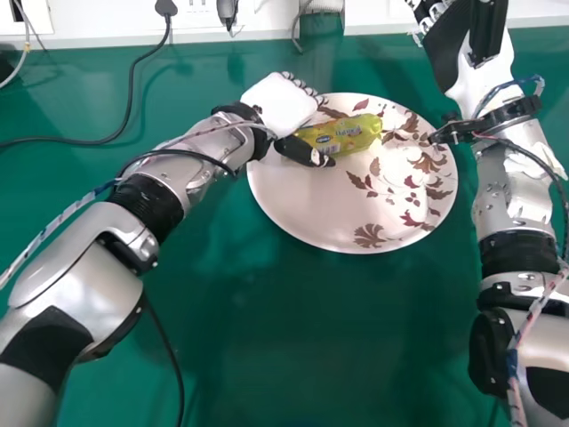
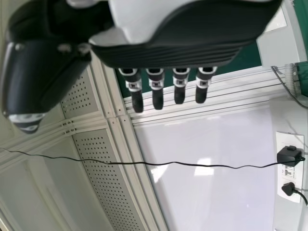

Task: Pick up biscuit and place it in the plate

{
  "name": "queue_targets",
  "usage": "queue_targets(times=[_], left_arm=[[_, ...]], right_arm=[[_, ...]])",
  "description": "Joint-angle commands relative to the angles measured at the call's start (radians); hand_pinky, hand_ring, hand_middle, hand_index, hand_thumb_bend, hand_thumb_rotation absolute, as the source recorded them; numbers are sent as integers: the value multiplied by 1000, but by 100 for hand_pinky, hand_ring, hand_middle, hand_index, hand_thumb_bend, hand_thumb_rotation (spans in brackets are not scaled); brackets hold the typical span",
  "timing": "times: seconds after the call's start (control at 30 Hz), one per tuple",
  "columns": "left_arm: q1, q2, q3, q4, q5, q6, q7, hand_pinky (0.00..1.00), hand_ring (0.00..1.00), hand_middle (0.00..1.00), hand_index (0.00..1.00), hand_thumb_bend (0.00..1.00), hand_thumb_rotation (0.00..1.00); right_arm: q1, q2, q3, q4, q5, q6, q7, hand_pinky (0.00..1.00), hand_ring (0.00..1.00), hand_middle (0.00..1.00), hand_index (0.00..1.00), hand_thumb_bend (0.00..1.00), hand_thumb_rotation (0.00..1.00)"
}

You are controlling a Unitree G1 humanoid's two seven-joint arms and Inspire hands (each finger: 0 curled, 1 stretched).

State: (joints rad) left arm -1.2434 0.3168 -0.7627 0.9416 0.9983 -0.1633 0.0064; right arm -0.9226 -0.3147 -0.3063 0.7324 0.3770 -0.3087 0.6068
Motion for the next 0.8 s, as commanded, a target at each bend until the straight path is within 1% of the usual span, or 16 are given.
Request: queue_targets(times=[0.0,0.13,0.23,0.4,0.57,0.77], left_arm=[[30,22,20,-39,-11,-7,16,100,100,100,100,100,89],[51,45,42,-101,-10,-4,12,100,100,100,100,100,90],[61,60,54,-142,-3,1,6,100,100,100,100,100,90],[81,78,81,-192,-14,-8,7,100,100,100,100,100,93],[103,97,104,-257,-8,5,-24,100,100,100,100,100,94],[135,124,144,-321,-18,-2,-40,100,100,100,100,100,95]], right_arm=[[14,-9,3,7,-9,-15,6,97,100,100,98,95,47],[14,-10,5,6,-14,-19,1,98,100,100,98,95,48],[13,-12,5,9,-14,-20,2,98,100,100,98,96,51],[14,-13,6,7,-20,-26,-2,100,100,100,97,97,51],[13,-13,7,7,-32,-34,-10,100,100,100,98,98,52],[16,-10,7,3,-36,-38,-18,100,100,100,97,100,53]])
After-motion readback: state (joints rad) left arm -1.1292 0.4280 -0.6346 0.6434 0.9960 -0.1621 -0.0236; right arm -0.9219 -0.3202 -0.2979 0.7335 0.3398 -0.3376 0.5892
